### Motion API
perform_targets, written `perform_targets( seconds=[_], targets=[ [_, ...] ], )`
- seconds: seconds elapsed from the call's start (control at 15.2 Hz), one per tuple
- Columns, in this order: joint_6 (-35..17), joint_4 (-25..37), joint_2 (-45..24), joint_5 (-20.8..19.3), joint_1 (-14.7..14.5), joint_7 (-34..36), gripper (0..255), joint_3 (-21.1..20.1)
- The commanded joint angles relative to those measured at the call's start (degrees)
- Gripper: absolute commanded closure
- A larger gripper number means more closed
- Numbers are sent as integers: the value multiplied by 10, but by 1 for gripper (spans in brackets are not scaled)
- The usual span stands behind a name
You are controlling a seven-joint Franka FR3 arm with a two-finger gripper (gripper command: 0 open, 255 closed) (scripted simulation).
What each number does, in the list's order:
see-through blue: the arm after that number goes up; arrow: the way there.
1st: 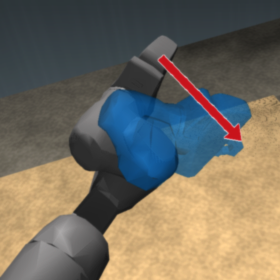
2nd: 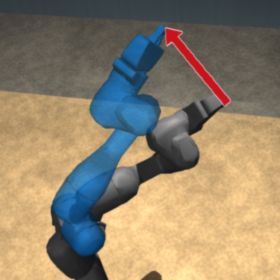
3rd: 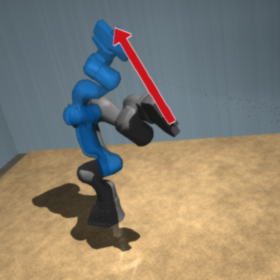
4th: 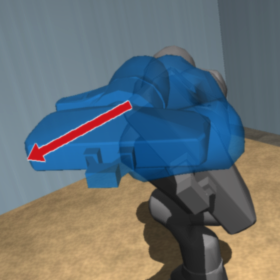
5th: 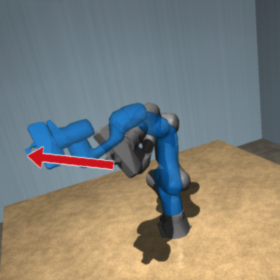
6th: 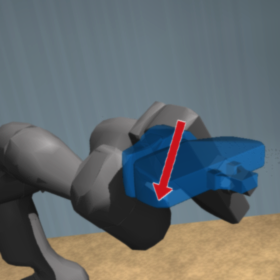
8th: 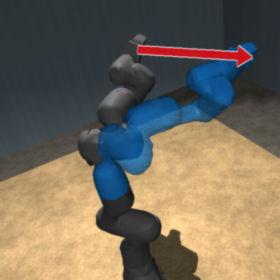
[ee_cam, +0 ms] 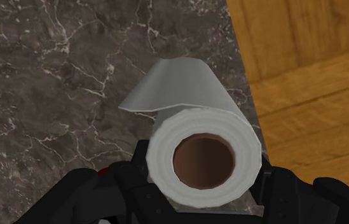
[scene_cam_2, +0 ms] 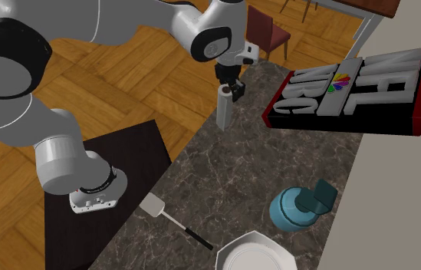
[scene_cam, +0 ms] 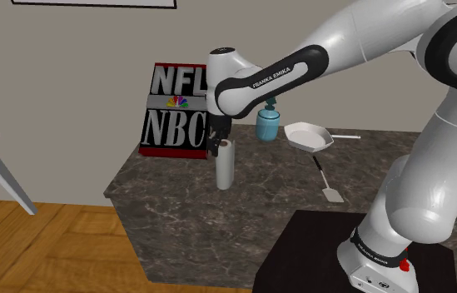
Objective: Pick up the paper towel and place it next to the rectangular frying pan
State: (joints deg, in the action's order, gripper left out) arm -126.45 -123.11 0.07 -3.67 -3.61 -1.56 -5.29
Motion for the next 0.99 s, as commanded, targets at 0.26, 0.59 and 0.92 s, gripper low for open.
perform_targets(
  seconds=[0.26,0.59,0.92],
  targets=[
    [41,24,17,3,0,-4,255,0],
    [79,50,29,6,0,-7,255,0],
    [117,78,38,8,0,-10,255,0]
  ],
)
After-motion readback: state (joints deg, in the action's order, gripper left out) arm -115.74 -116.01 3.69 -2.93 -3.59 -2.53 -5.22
